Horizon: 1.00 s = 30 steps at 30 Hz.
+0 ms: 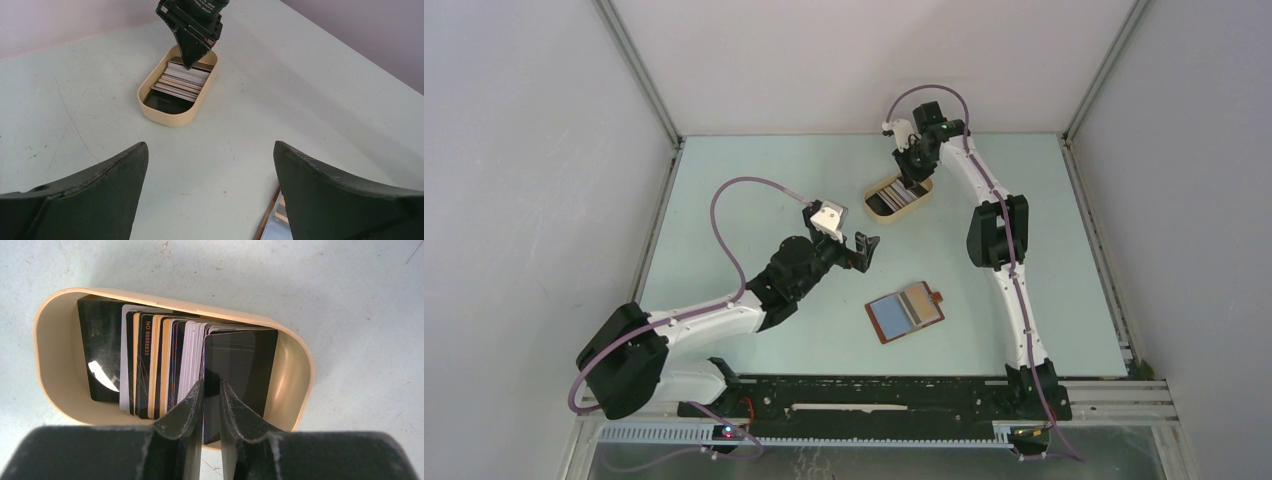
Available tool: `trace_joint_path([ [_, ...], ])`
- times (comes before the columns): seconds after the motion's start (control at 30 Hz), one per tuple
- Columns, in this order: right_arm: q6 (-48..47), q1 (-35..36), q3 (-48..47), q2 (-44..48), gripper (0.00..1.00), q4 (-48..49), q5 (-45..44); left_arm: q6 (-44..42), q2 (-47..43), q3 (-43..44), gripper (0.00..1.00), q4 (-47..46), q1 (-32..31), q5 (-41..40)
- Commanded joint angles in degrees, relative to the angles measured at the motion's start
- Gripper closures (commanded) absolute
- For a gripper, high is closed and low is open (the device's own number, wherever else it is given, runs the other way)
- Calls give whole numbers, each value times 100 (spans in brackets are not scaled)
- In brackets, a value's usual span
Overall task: Put the credit cards into the card holder
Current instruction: Pick up the credit card from the storage box.
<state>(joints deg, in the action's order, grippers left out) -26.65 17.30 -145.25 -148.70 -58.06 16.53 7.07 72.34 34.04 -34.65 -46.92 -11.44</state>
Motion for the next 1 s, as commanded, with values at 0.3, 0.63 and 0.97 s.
trace_joint_path([
  [0.3, -39, 6, -82, 437, 81, -249, 268, 5, -158, -161, 0, -249, 9, -99],
  [0.63, -50, 1, -82, 527, 89, -267, 280, 5, -158, -170, 0, -246, 9, -96],
  [0.97, -60, -15, -82, 650, 100, -151, -122, 5, -158, -179, 0, -262, 8, -104],
])
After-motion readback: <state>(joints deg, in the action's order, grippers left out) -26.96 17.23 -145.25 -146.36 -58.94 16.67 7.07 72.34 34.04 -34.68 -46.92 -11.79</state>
